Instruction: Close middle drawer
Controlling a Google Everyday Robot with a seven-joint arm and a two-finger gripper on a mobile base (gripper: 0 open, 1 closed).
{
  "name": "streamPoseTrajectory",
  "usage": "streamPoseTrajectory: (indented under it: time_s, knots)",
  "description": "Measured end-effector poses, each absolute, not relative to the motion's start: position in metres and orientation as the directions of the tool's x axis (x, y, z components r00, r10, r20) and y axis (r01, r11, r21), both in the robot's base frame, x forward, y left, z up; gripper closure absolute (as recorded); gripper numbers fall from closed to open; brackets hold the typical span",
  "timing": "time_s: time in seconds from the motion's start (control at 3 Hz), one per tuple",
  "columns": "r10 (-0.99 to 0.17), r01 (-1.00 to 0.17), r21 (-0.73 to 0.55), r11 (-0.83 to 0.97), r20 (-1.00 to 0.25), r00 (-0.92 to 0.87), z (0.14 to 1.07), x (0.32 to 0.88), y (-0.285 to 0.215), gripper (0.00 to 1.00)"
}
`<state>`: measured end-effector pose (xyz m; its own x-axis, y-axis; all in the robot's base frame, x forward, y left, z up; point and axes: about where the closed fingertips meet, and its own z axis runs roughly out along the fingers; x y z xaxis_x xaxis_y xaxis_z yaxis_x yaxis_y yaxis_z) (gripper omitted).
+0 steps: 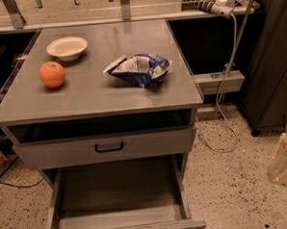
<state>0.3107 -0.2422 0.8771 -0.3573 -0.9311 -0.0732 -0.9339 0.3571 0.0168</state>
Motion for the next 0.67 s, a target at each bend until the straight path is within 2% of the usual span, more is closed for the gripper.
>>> streamPoseTrajectory:
  time_s: [0.33,0.67]
  knots:
    - [-0.919,-0.924,0.059,0.377,-0.098,-0.381,0.844,0.297,-0.234,1.00]
    - [-0.905,-0.904,0.157,0.397,-0.100,-0.414,0.780,0.279,-0.216,1.00]
